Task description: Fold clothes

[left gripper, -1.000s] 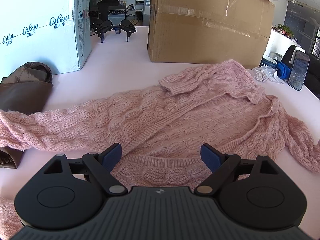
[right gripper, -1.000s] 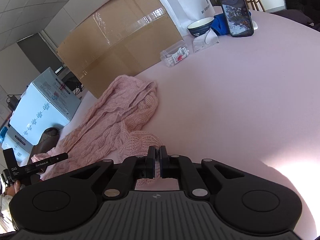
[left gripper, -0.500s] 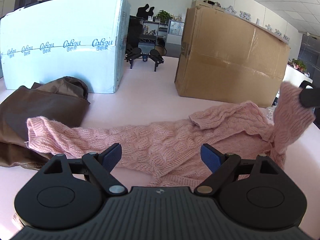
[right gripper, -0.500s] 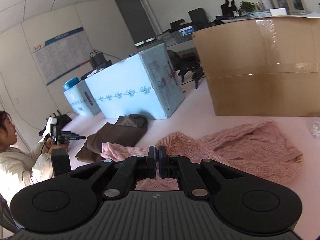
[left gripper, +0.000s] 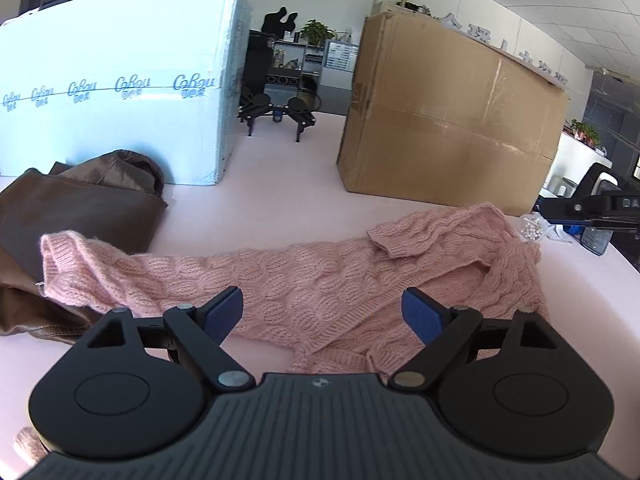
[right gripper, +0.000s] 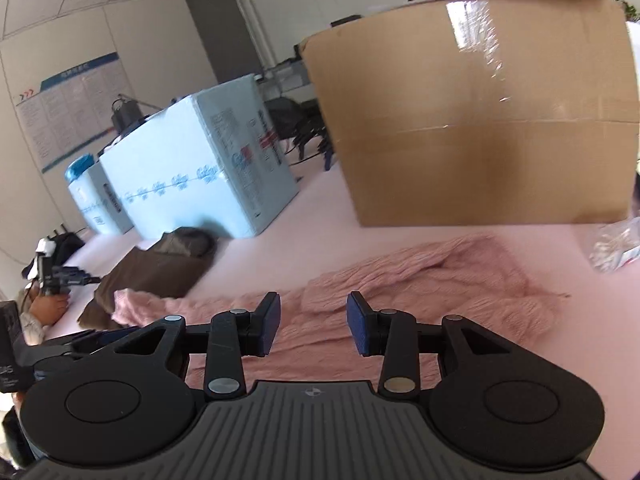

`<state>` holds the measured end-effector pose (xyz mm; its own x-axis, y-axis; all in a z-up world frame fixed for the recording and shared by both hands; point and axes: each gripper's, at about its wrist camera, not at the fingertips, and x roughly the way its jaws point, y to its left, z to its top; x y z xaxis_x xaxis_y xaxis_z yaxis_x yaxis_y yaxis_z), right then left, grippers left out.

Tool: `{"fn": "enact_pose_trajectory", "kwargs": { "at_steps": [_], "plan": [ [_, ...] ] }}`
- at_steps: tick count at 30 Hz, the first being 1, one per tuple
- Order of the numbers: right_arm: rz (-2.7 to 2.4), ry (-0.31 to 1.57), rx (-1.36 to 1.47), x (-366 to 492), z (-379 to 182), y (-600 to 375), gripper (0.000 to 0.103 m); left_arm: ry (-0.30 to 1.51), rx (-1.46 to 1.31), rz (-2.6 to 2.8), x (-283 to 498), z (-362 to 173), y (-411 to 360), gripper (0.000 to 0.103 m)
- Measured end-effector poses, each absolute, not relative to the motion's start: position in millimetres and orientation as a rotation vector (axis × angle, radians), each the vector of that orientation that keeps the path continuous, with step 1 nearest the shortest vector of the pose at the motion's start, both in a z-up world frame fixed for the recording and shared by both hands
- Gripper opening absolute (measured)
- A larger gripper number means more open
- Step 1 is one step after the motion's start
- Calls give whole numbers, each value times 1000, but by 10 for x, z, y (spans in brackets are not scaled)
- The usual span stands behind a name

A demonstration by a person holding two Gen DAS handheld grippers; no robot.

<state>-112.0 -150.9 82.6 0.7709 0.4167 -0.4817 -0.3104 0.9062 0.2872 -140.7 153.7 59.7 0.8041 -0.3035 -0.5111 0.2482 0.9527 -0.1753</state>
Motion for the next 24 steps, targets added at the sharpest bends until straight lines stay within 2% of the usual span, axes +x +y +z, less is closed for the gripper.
{"fn": "enact_pose_trajectory", "kwargs": {
  "at_steps": [1, 4, 9, 15, 18, 20, 21, 22, 24],
  "plan": [
    [352, 564, 182, -1050, 757, -1586, 11, 585, -94, -340, -1365, 604, 1424, 85],
    [346, 667, 171, -785, 460, -1642, 6, 632, -38, -404, -1233, 601, 1051, 85],
    [264, 819, 105, -779, 163, -1817, 4, 703, 19, -354, -1014, 485, 664, 85],
    [242, 829, 13, -1230, 222, -2120, 4, 804, 84, -378, -813, 244, 450, 85],
    [251, 809, 0, -1292, 242, -2145, 6, 787, 132, -385, -844, 168, 407, 87],
    [272, 745, 4, -1302, 354, -2108, 14, 778, 125, -386, -865, 156, 425, 88],
    [294, 686, 5, -1305, 460, -2050, 30, 775, 123, -389, -867, 159, 431, 88],
    [309, 656, 6, -1280, 517, -1991, 55, 776, 117, -385, -869, 172, 452, 88],
    [382, 606, 44, -1171, 677, -1796, 73, 780, 91, -367, -883, 210, 536, 87]
  ]
}}
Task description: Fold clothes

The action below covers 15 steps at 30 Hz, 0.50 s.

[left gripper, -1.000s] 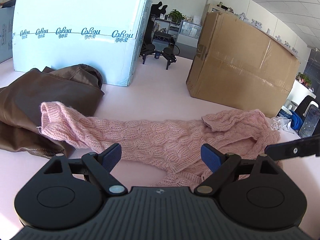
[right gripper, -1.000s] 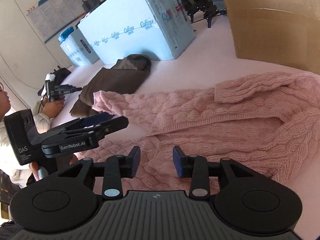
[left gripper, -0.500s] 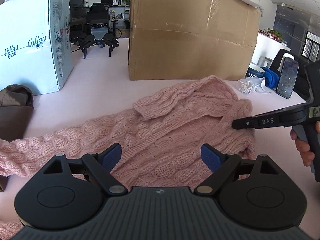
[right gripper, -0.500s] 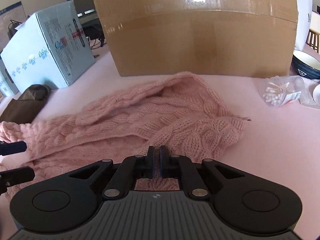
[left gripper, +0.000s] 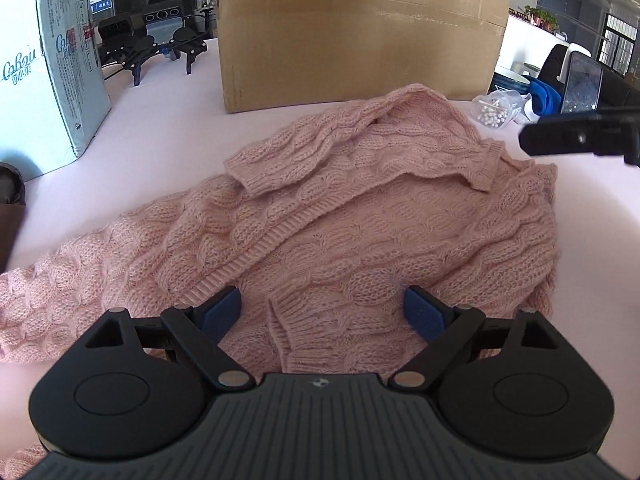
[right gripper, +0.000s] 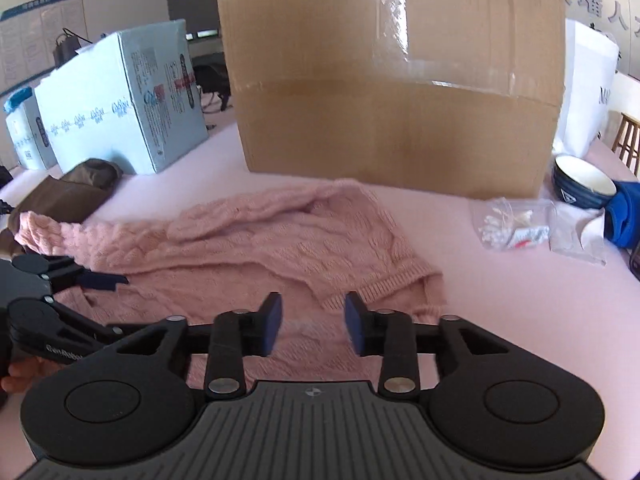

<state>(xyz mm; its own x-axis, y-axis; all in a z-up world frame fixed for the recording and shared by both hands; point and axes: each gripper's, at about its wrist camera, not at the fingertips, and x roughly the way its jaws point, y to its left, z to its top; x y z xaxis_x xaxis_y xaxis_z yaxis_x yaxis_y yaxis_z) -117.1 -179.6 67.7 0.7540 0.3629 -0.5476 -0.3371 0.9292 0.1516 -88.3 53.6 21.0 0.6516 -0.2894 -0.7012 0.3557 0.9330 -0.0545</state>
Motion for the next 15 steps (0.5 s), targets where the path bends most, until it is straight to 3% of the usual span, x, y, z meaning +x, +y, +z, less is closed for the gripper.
{"fn": "enact_pose_trajectory", "kwargs": {
  "at_steps": [3, 8, 13, 15],
  "plan": [
    [517, 640, 107, -870, 824, -1406, 73, 777, -52, -296, -885, 316, 830, 87],
    [513, 921, 364, -178, 592, -974, 71, 819, -219, -281, -823, 310, 1196, 87],
    [412, 977, 573, 85, 254, -1081, 51, 822, -166, -289, -848, 319, 1110, 87],
    [432, 1017, 614, 161, 144, -1089, 37, 815, -118, -296, -880, 319, 1024, 87]
  ]
}}
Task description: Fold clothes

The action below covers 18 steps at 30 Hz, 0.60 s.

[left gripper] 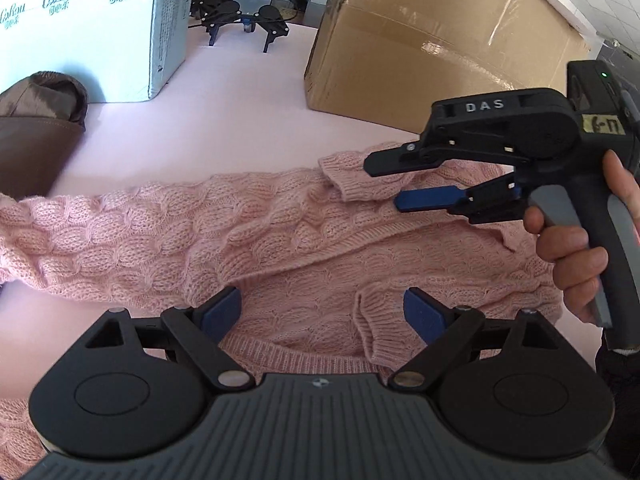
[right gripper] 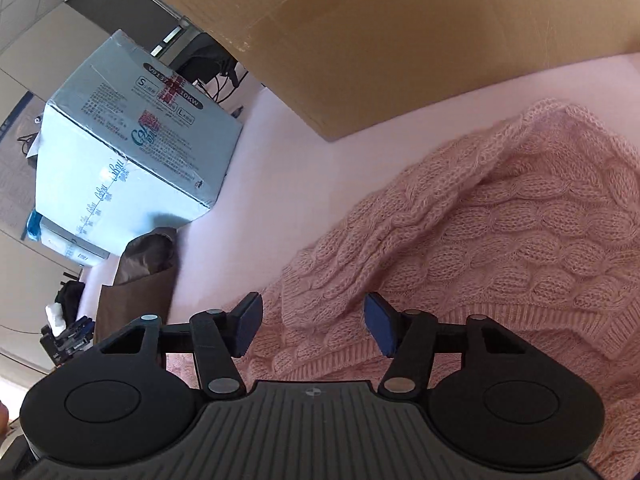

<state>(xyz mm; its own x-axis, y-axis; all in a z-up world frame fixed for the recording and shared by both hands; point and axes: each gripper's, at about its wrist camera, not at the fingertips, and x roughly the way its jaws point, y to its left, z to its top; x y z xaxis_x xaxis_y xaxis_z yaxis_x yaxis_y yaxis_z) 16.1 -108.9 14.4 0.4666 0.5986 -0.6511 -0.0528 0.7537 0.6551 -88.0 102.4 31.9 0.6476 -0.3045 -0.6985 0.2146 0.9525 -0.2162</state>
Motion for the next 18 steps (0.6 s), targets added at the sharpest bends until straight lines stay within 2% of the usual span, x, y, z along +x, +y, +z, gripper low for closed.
{"fn": "enact_pose_trajectory", "kwargs": {
  "at_steps": [2, 4, 6, 12, 15, 18],
  "plan": [
    [429, 1026, 644, 195, 73, -1102, 30, 810, -87, -298, -902, 313, 968, 87],
    [420, 1006, 649, 210, 45, -1116, 13, 804, -66, -296, -916, 306, 931, 87],
    [424, 1000, 655, 212, 34, -1136, 5, 796, -62, -277, -909, 305, 933, 87],
    [561, 919, 664, -53, 382, -1177, 4, 734, -120, -179, -924, 392, 1157, 87],
    [663, 864, 655, -339, 648, -1186, 4, 610, -125, -47, -1060, 539, 1365, 87],
    [703, 883, 579, -635, 678, -1111, 4, 520, -130, 11, -1201, 634, 1512, 88]
  ]
}}
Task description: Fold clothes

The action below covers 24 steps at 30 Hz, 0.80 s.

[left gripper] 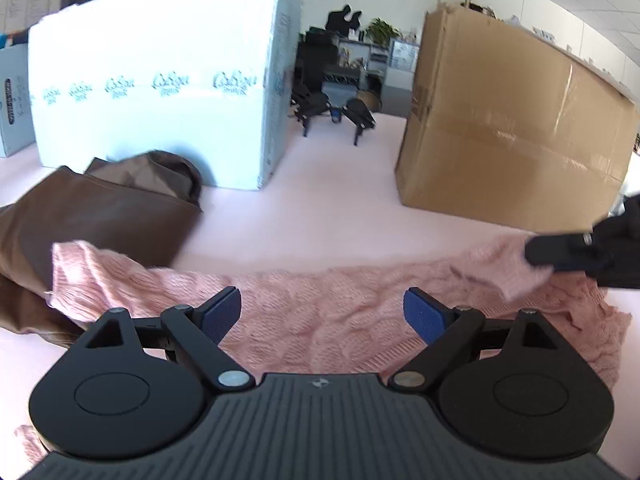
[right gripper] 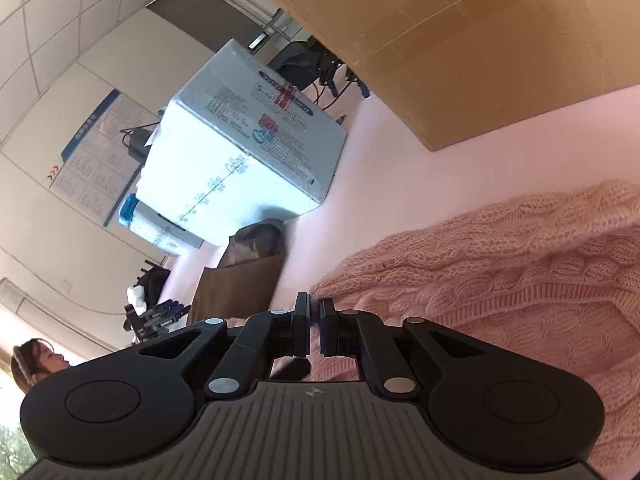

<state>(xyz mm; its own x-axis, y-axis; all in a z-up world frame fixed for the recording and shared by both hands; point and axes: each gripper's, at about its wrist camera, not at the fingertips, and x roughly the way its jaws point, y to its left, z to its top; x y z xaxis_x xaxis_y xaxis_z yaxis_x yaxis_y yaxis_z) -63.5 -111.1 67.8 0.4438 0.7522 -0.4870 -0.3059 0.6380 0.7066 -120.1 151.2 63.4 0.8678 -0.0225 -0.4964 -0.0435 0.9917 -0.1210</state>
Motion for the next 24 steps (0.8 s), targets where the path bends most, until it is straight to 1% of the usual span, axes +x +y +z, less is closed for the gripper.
{"fn": "enact_pose_trajectory", "kwargs": {
  "at_steps": [2, 5, 6, 8, 9, 10, 12, 13, 15, 17, 18, 19, 21, 22, 24],
  "plan": [
    [718, 959, 517, -753, 503, -989, 4, 496, -161, -3, -1264, 665, 1585, 88],
    [720, 1127, 443, -824, 112, -809, 13, 517, -193, -57, -1254, 641, 1591, 88],
    [732, 1149, 461, -870, -5, -829, 15, 545, -198, -85, -1221, 602, 1558, 88],
    [769, 1102, 480, -986, -2, -949, 30, 623, -188, -153, -1158, 490, 1447, 88],
    [798, 1081, 472, -1046, 54, -1011, 47, 650, -178, -177, -1139, 443, 1384, 88],
    [815, 1055, 471, -1098, 108, -1067, 51, 677, -167, -202, -1121, 396, 1320, 88],
    [809, 924, 465, -1266, 296, -1307, 51, 690, -133, -237, -1124, 341, 1184, 88],
    [786, 876, 460, -1314, 362, -1405, 51, 675, -105, -251, -1147, 335, 1102, 88],
    [644, 715, 478, -1413, 532, -1769, 51, 640, -63, -268, -1211, 341, 989, 88],
    [461, 592, 465, -1424, 622, -2047, 48, 601, -24, -288, -1271, 351, 879, 88],
    [348, 565, 442, -1359, 629, -2165, 46, 595, -6, -300, -1285, 346, 826, 88],
    [280, 588, 430, -1273, 607, -2222, 38, 603, 14, -314, -1289, 324, 755, 88],
    [252, 755, 526, -934, 414, -2428, 28, 626, 38, -325, -1261, 284, 674, 88],
    [272, 796, 588, -833, 341, -2509, 25, 635, 51, -325, -1250, 263, 628, 88],
    [267, 845, 671, -588, 191, -2615, 23, 644, 71, -316, -1225, 230, 561, 88]
  ]
}}
